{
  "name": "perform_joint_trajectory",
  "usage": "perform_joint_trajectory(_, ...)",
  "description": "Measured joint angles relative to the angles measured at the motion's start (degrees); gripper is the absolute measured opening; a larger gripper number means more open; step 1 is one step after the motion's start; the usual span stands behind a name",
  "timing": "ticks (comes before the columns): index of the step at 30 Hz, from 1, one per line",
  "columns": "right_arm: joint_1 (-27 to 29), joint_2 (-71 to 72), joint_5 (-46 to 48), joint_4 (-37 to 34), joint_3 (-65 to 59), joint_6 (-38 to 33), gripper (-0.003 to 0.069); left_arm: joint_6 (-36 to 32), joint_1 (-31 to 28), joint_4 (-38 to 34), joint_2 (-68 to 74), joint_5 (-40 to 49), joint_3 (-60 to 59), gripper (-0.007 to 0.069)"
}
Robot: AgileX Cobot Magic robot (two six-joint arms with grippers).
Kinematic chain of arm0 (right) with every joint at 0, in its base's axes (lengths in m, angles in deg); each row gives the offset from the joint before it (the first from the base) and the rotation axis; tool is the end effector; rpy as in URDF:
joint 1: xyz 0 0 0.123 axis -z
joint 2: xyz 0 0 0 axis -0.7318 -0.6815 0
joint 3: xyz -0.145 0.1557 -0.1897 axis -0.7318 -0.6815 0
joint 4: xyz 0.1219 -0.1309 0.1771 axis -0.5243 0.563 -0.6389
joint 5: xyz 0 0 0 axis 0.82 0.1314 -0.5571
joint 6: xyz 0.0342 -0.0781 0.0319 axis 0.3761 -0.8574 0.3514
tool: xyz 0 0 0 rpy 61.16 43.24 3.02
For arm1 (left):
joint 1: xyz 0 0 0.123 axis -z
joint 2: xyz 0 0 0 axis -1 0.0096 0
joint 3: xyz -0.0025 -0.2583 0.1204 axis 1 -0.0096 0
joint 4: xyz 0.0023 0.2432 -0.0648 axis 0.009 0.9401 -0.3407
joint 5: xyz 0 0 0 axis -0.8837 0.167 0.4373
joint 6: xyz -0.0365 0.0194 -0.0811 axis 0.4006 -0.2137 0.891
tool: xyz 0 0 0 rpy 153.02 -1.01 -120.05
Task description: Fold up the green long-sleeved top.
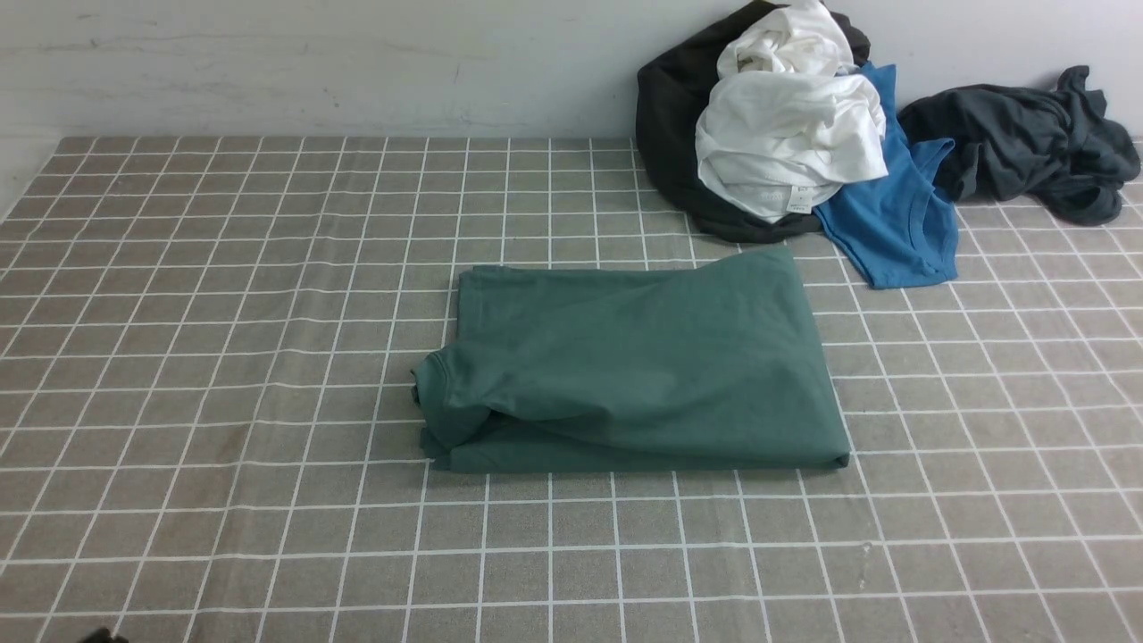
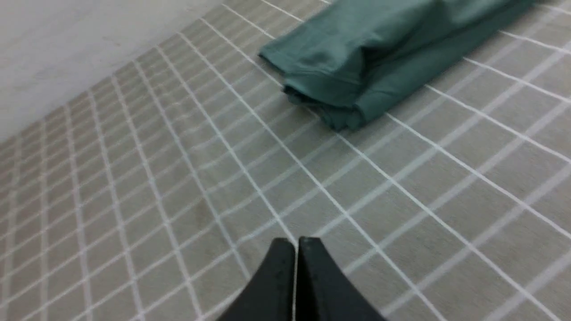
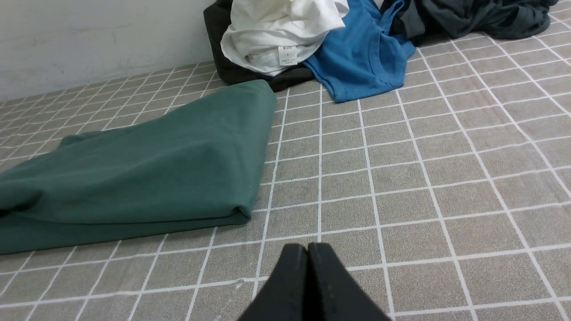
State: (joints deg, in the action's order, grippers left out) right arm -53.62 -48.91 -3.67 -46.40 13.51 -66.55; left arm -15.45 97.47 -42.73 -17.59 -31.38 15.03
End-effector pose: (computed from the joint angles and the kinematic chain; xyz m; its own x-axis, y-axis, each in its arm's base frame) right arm 0.0521 0.0060 0.1723 -0.3133 0.1892 -0.9306 -0.0456 0.9758 0.2138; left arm 0.0424 -0.0173 0.2127 -0.1537 0.3643 -0.9185 0.3293 0.8953 0.3000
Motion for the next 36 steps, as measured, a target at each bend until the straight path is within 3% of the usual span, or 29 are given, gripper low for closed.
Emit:
perform_joint_trajectory(3,0.0,0.0,0.0,0.0,0.0,0.0,-0.0014,6.2,0.0,7.5,-0.2,-5.3,-0.3,-0.0008)
perform_joint_trajectory(8,0.0,0.0,0.0,0.0,0.0,0.0,-0.0014,26.5,0.0,21.4,-0.2,-15.7,-7.1,-0.0008)
perform_joint_trajectory(12,0.0,0.0,0.0,0.0,0.0,0.0,-0.0014,36.1,-1.0,24.2,-0.2,-12.2,-8.8,-0.0008)
perform_joint_trajectory(15,0.0,0.0,0.0,0.0,0.0,0.0,-0.0014,36.5,-2.0,23.3,-0.2,-8.6,-8.8,-0.0008)
perform_joint_trajectory(24,0.0,0.0,0.0,0.0,0.0,0.0,-0.0014,23.8,-3.0,15.0,-0.2,-7.7,-8.8,-0.0008)
perform_joint_trajectory(36,0.0,0.0,0.0,0.0,0.0,0.0,-0.0014,23.2,-3.0,14.1,-0.2,-7.7,-8.8,-0.0008)
